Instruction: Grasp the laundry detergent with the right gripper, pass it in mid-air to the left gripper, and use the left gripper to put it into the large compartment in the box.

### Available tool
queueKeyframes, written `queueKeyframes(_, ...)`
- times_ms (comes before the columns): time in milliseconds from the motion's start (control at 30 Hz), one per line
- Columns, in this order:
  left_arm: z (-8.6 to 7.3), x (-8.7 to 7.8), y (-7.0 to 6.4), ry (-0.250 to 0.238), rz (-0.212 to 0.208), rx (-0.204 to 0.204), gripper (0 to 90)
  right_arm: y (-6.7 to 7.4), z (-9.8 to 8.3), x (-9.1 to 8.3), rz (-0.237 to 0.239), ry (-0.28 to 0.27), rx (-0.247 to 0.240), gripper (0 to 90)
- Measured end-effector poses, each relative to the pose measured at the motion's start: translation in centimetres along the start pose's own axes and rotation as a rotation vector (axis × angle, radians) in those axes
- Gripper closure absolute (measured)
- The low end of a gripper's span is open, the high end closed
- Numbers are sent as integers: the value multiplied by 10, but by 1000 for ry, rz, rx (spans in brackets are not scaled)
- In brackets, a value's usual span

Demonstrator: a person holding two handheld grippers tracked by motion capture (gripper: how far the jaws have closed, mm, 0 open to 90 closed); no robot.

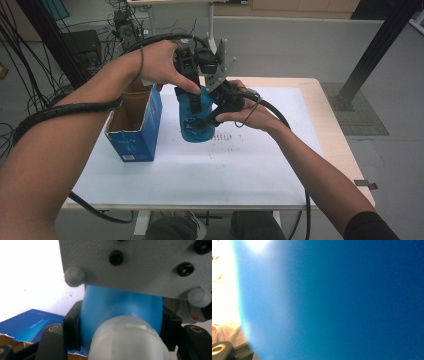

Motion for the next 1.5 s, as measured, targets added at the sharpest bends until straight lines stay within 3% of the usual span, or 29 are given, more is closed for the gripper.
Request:
queueKeyframes(1000, 1, -1, 1, -5, 5, -7, 368, -2, -1, -2, -6, -3, 3, 418)
queueKeyframes(1067, 0, -3, 2, -9, 2, -13, 368, 0, -1, -2, -3, -5, 29, 408)
queueKeyframes(1233, -3, -4, 4, -10, -3, -29, 369, 0, -2, -9, -7, -38, 68, 278)
queueKeyframes(1500, -8, -7, 10, 5, 8, -78, 369, 0, -19, -26, -67, 0, 171, 84)
Point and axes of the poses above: each handheld gripper's, and its own axes: x roughly forward along the jaws, z roughly out of its top, y roughly to its left, the point moved 3 cm from there along x, roughly forward along the jaws, and after that the axes turned 1 degree about z, right-handed, at the moved point
